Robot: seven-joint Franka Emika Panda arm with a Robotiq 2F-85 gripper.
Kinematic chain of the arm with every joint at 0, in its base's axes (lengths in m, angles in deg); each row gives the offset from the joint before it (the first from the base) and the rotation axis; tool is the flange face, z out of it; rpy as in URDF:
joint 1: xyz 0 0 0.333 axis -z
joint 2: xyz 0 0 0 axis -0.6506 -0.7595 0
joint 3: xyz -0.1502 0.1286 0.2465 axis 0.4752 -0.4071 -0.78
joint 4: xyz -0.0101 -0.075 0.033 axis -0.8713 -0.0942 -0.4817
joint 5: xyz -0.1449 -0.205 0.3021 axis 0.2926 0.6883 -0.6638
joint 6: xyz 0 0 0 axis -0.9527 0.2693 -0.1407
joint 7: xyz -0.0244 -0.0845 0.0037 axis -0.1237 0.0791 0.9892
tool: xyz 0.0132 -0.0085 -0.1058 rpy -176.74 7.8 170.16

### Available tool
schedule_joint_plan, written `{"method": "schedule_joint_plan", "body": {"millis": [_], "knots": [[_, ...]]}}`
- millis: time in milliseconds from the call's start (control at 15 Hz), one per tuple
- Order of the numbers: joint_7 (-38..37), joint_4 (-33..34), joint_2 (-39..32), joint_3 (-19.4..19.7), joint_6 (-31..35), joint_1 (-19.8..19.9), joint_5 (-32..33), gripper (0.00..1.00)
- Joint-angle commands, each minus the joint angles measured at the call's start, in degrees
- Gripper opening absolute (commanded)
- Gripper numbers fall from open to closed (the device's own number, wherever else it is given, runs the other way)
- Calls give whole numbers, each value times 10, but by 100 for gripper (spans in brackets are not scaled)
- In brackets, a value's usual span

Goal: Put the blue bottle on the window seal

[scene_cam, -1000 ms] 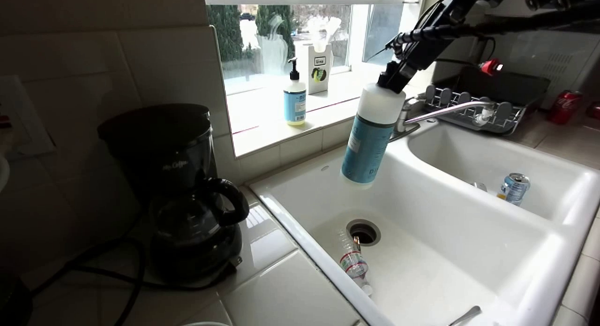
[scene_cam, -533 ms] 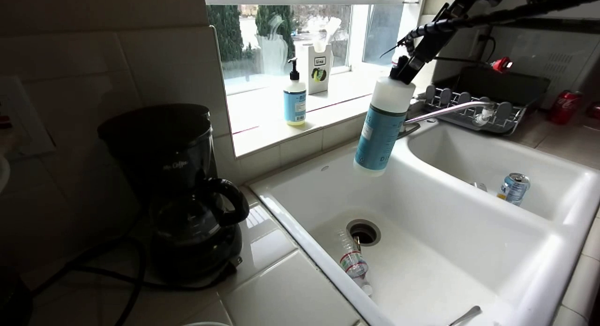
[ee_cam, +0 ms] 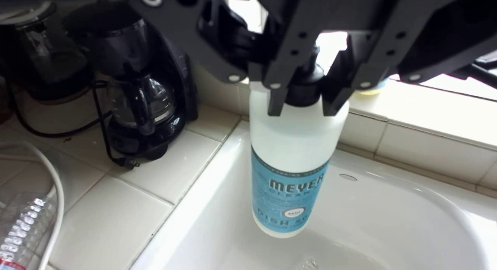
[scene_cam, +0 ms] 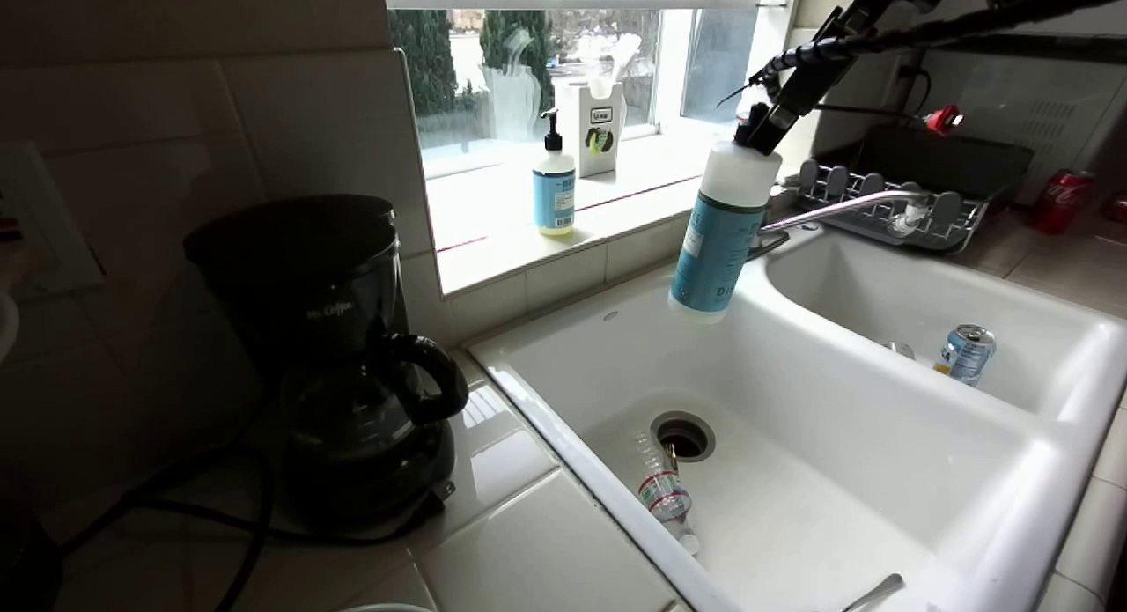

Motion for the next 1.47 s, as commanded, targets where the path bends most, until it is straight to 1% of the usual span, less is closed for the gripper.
{"method": "schedule_joint_plan", "body": {"millis": [0,267,467,800,1000,1067,1200,1333,1400], "knots": [[2,34,-16,17,-33,31,24,7],[16,97,-64,40,-45,58,36,7],[26,161,-119,54,-61,76,39,7],[19,261,-211,63,-60,102,42,8],[18,333,-268,64,-69,114,46,7],[23,269,-224,60,-42,114,36,30],[22,304,-253,59,-45,118,36,30],[22,317,-264,59,-48,119,37,30],[22,319,-265,59,-48,119,37,7]]}}
